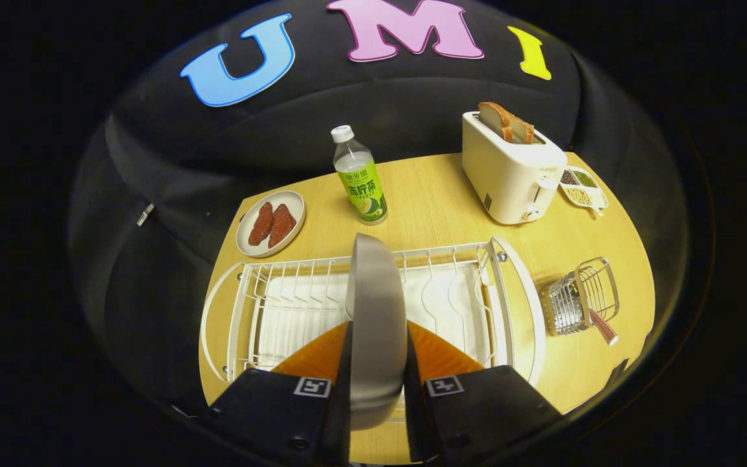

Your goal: Take the plate from the dish rack, then take the spoon from the basket and place it into the plate.

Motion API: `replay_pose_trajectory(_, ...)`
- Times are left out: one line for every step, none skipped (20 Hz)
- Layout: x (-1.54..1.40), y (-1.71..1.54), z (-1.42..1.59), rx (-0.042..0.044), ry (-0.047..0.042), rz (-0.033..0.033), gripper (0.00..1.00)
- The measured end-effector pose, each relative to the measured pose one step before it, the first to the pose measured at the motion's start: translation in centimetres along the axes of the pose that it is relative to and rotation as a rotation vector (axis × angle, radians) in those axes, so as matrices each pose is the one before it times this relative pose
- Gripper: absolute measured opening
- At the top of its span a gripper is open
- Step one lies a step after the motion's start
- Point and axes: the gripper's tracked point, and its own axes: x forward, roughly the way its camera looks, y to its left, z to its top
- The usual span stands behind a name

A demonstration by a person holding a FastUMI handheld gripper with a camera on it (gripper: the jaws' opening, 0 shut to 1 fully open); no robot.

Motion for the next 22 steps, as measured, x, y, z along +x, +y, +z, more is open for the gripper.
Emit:
replay_pose_trajectory(-0.014,0.188,-0.023,-0.00495,-0.00795,-0.02124,0.37)
replay_pose_trajectory(-0.143,0.314,0.022,-0.01586,-0.00694,-0.01569,0.35)
replay_pose_trajectory(-0.311,0.357,0.111,-0.02113,-0.0102,-0.01638,0.35)
replay_pose_trajectory(-0.151,0.249,0.069,-0.02191,-0.0131,-0.01808,0.35)
replay_pose_trajectory(-0.214,0.193,0.321,-0.01492,-0.01436,-0.02091,0.35)
replay_pose_trajectory(-0.356,0.179,0.351,-0.00866,-0.01497,-0.01609,0.35)
replay_pose_trajectory(-0.159,0.045,0.266,-0.00672,-0.0126,-0.01494,0.35)
replay_pose_trajectory(-0.119,-0.002,0.37,-0.00585,-0.00885,-0.00912,0.35)
replay_pose_trajectory(-0.092,-0.189,0.307,-0.00369,-0.00966,-0.0104,0.35)
replay_pose_trajectory(-0.092,-0.112,0.36,-0.0023,-0.01073,-0.00686,0.35)
replay_pose_trajectory(0.015,-0.086,0.194,-0.01287,-0.01083,-0.00462,0.35)
replay_pose_trajectory(-0.046,-0.071,0.072,-0.01725,-0.0039,-0.0016,0.35)
replay_pose_trajectory(-0.018,-0.235,0.067,-0.007,-0.00415,-0.00888,0.35)
replay_pose_trajectory(0.01,-0.197,0.167,0.00387,-0.00243,-0.00156,0.33)
replay_pose_trajectory(-0.051,-0.418,-0.004,0.0047,0.00054,-0.002,0.33)
replay_pose_trajectory(-0.019,-0.707,0.301,0.00792,-0.00469,-0.00596,0.33)
replay_pose_trajectory(-0.049,-0.99,0.464,0.0118,-0.01301,-0.01355,0.33)
replay_pose_trajectory(0.098,-0.967,0.646,0.01139,-0.01509,-0.00857,0.31)
replay_pose_trajectory(-0.009,-0.137,0.102,0.02424,0.00521,0.02361,0.3)
replay_pose_trajectory(-0.091,-0.306,-0.141,0.02204,0.01824,0.0102,0.27)
replay_pose_trajectory(-0.133,-0.625,0.028,0.01682,0.00462,0.00089,0.26)
replay_pose_trajectory(-0.298,-0.649,0.122,0.01257,-0.00694,0.01238,0.26)
